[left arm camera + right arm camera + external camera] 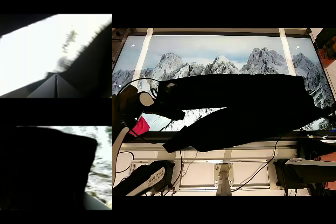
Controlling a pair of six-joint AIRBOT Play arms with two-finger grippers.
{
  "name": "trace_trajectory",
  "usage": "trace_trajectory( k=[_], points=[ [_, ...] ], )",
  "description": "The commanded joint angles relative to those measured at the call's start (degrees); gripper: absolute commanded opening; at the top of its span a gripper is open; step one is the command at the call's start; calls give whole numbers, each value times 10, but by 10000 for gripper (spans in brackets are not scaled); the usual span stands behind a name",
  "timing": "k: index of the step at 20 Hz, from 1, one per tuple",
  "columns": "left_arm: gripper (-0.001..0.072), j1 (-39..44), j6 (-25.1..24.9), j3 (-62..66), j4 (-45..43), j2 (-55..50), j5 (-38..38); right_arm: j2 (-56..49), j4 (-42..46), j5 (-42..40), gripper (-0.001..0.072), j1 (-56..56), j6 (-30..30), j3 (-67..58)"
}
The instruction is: Fold the clothes and pants, and hang the long-sleeved shirts on hangers.
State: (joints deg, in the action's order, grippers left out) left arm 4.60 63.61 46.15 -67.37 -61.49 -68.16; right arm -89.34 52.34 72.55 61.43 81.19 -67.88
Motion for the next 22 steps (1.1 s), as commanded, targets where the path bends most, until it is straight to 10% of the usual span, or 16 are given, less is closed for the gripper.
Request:
trace_trajectory(
  k=[1, 3, 11, 18, 22],
  points=[
    [120, 6, -142, 0, 93, -1, -67, 0, -76, 82, 345, -24, -49, -41],
    [496, 23, -142, 0, 58, -8, -68, 0, -71, 106, 412, -49, -49, -64],
    [502, 39, -176, -2, -9, -99, -27, 0, -60, 117, 453, -130, -76, -79],
    [468, 39, -191, -2, -12, -155, -31, 0, -43, 116, 453, -174, -90, -79],
    [44, 39, -191, -2, -30, -154, -38, 0, -41, 110, 452, -185, -89, -79]
  ],
)
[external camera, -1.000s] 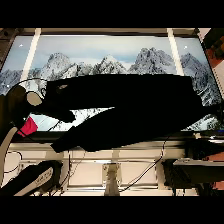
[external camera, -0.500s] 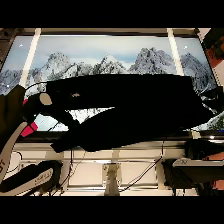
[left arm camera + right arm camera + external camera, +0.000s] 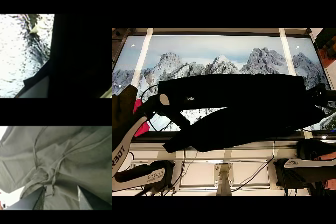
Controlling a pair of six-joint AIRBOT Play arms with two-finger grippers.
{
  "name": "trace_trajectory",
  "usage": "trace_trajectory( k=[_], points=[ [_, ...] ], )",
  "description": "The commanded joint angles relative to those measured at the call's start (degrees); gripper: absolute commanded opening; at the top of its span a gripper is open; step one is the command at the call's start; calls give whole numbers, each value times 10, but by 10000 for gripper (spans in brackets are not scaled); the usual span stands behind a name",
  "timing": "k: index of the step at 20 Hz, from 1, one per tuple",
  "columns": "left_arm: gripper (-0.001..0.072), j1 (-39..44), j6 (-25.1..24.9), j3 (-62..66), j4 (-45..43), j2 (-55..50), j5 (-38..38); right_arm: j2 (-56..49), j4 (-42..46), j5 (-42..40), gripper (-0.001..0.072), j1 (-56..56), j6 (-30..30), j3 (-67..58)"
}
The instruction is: Fold the clothes and pants, and hang the long-sleeved shirts on hangers.
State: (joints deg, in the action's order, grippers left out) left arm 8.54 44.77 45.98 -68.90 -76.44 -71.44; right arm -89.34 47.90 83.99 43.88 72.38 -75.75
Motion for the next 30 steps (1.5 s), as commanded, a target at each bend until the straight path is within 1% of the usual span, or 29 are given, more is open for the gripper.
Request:
trace_trajectory(
  k=[1, 3, 4, 6, 7, 9, 11, 12, 14, 16, 17, 18, 19, 20, 21, 22, 23, 24, 25, 26, 27, 28, 29, 30],
  points=[
    [7, 0, -2, 3, -20, -5, -15, 0, 3, -5, 453, -10, -1, 0],
    [6, 0, 5, 34, -34, -2, -64, 0, 4, -7, 452, -10, -1, 0],
    [5, 0, 25, 62, -49, 5, -92, 0, 4, -9, 452, -10, -1, 0],
    [5, 1, 65, 126, -99, 34, -120, 0, 4, -11, 452, -10, -1, 0],
    [5, 1, 81, 153, -117, 53, -124, 0, 4, -11, 452, -10, -1, 0],
    [6, 2, 84, 193, -121, 96, -124, 0, 3, -11, 452, -10, -1, 0],
    [5, 17, 84, 211, -122, 118, -108, 0, 3, -10, 452, -10, -1, 0],
    [4, 31, 83, 212, -124, 115, -87, 0, 3, -10, 452, -10, -1, 0],
    [4, 61, 64, 212, -128, 82, -10, 0, 3, -10, 452, -10, -1, 0],
    [4, 81, 58, 212, -128, 31, 119, 0, 3, -15, 452, -10, -1, 0],
    [5, 84, 58, 212, -127, 2, 196, 0, 3, -21, 452, -10, -1, 0],
    [5, 85, 65, 212, -119, -23, 268, 0, 3, -32, 452, -10, -1, 0],
    [5, 86, 88, 212, -105, -45, 337, 0, 3, -46, 452, -10, 0, 0],
    [19, 86, 122, 212, -82, -65, 395, 0, 3, -61, 452, -10, 0, 0],
    [163, 86, 154, 212, -56, -77, 430, 0, 3, -72, 453, -10, 2, 0],
    [325, 86, 179, 212, -47, -82, 447, 0, 3, -79, 453, -10, 2, 0],
    [413, 85, 201, 212, -47, -82, 453, 0, 3, -85, 453, -10, 2, 0],
    [414, 82, 210, 212, -47, -78, 449, 0, 3, -87, 453, -10, 2, 0],
    [412, 79, 213, 212, -48, -73, 432, 0, 3, -90, 453, -10, 2, 0],
    [394, 77, 213, 212, -48, -67, 409, 0, 3, -91, 451, -10, 2, 0],
    [261, 73, 213, 212, -48, -62, 380, 0, 3, -92, 439, -10, 2, 0],
    [11, 69, 213, 212, -52, -56, 340, 0, 4, -97, 434, -10, 1, 0],
    [7, 66, 213, 212, -62, -50, 299, 0, 4, -102, 347, -10, 2, 0],
    [7, 62, 215, 212, -73, -43, 259, 0, 4, -105, 170, -9, 2, 0]
  ],
)
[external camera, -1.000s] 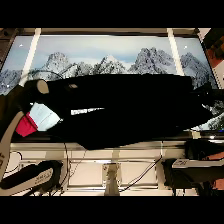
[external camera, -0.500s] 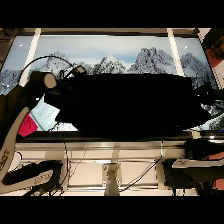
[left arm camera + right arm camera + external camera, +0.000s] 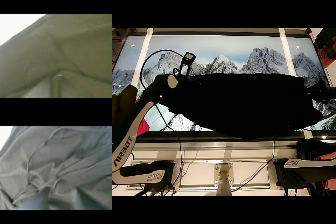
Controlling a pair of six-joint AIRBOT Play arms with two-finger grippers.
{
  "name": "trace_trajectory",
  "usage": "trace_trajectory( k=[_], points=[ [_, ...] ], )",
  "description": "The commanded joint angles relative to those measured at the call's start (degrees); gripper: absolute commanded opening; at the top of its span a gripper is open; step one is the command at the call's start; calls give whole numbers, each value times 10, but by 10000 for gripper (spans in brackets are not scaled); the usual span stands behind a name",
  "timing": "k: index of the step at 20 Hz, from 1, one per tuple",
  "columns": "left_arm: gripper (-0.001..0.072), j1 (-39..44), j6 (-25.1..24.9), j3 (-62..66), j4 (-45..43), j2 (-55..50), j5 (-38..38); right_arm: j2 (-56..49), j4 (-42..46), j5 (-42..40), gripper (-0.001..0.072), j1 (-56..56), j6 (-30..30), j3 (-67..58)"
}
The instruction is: Fold the clothes and pants, and hang the long-sleeved shirts on hangers.
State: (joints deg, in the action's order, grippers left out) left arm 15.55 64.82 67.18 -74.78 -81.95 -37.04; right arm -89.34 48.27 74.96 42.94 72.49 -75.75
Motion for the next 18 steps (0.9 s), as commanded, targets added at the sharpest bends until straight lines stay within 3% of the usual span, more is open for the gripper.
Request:
trace_trajectory(
  k=[1, 3, 5, 9, 12, 13, 14, 15, 16, 18],
  points=[
    [6, -15, 50, 0, -35, 18, -126, 0, 0, -16, 7, 0, 0, 0],
    [6, -45, 109, -17, -71, 33, -172, 0, 2, -14, 9, 2, 0, 0],
    [6, -99, 141, -74, -55, 61, -167, 0, 0, -2, 7, 6, -2, 0],
    [6, -256, 196, -182, 92, 101, -96, -10, -12, 56, 8, 10, -45, 0],
    [7, -335, 199, -191, 173, 100, -33, -19, -21, 42, 34, 6, -40, 0],
    [8, -347, 199, -191, 176, 100, -7, -19, -19, 31, 115, 4, -39, 0],
    [9, -355, 198, -191, 169, 100, 27, -19, -19, 25, 275, 3, -32, 0],
    [27, -358, 198, -191, 162, 100, 61, -19, -18, 21, 391, 1, -25, 0],
    [73, -361, 198, -191, 154, 100, 91, -19, -17, 22, 403, 0, -25, 0],
    [89, -362, 198, -191, 128, 99, 109, -19, -11, 25, 403, -4, -25, 0]
  ],
)
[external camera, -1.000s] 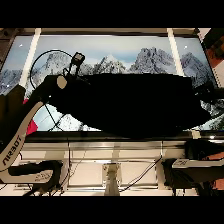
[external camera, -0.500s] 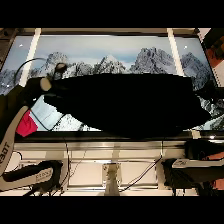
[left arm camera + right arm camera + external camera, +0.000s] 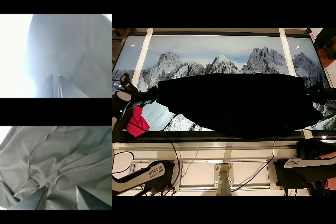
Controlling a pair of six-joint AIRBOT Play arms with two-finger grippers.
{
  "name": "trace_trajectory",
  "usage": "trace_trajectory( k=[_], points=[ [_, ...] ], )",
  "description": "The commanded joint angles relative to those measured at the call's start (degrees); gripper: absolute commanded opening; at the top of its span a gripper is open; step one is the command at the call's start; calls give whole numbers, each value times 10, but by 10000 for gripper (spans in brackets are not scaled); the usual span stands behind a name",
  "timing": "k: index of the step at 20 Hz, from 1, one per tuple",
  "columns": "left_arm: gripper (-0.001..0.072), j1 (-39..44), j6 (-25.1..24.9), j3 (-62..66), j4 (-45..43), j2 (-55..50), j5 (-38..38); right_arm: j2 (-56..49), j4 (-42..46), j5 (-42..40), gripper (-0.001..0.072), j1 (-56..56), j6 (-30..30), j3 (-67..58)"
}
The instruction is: Fold the clothes and pants, and hang the long-sleeved shirts on hangers.
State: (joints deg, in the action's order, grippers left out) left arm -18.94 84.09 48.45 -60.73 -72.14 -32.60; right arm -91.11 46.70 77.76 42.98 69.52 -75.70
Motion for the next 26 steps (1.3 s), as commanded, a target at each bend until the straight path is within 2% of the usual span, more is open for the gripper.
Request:
trace_trajectory(
  k=[1, 2, 3, 4, 5, 6, 8, 10, 12, 16, 20, 21, 23, 26],
  points=[
    [90, -17, 5, -4, -35, -3, 52, -1, 7, -1, 403, -7, 5, 0],
    [108, -18, 5, -4, -51, -10, 35, -1, 11, 0, 404, -9, 5, 0],
    [241, -22, 6, -4, -54, -17, 25, -1, 13, 7, 404, -13, 5, 0],
    [455, -28, 7, -3, -43, -24, 20, -1, 16, 14, 413, -15, 5, 0],
    [500, -37, 8, -1, -24, -31, 14, -1, 19, 24, 467, -18, 5, 0],
    [500, -46, 8, 1, -5, -37, 7, -1, 23, 29, 501, -21, 5, 0],
    [500, -61, 2, 12, -3, -49, -21, -1, 34, 30, 502, -29, 5, 0],
    [500, -66, -48, 33, -2, -69, -65, -1, 43, 30, 502, -35, 5, 0],
    [500, -62, -66, 56, 0, -92, -91, -1, 45, 30, 502, -42, 5, 0],
    [497, -60, -88, 74, 48, -128, -89, -1, 45, 30, 501, -46, 5, 0],
    [449, -49, -149, 74, 68, -144, -88, -1, 45, 31, 501, -46, 5, 0],
    [328, -47, -159, 74, 76, -144, -86, -1, 45, 32, 502, -46, 5, 0],
    [11, -44, -186, 80, 97, -142, -89, -1, 45, 33, 502, -46, 5, 0],
    [5, -43, -224, 127, 112, -125, -139, -1, 45, 34, 502, -46, 5, 0]
  ],
)
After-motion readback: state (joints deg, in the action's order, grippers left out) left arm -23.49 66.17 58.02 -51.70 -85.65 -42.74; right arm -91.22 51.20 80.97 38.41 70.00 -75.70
